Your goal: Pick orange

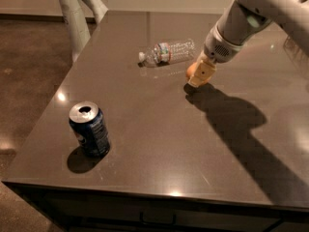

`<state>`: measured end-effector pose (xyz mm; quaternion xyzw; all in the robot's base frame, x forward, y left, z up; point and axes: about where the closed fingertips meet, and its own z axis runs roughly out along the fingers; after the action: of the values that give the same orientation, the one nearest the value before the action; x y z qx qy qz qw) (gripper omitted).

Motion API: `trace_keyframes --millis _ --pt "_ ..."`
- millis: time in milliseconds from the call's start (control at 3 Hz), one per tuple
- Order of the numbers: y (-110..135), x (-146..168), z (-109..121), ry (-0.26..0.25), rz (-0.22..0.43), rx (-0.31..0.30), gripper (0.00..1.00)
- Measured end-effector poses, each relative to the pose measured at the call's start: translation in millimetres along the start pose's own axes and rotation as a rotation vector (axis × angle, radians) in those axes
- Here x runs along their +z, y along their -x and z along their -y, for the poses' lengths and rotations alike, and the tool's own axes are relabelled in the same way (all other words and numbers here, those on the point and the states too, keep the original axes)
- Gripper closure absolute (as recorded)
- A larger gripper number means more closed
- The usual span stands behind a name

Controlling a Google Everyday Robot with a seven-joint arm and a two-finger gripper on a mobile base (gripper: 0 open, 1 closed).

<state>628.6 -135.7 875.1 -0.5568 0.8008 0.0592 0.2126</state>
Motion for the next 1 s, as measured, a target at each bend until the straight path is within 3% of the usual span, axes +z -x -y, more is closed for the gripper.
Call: trace_keyframes --millis 333,1000 --pt "9.4 -13.8 -2.8 0.000 0.027 -0.024 1.00" --pt "29.8 -53.9 -11.6 -0.004 0.105 -0.080 1.00"
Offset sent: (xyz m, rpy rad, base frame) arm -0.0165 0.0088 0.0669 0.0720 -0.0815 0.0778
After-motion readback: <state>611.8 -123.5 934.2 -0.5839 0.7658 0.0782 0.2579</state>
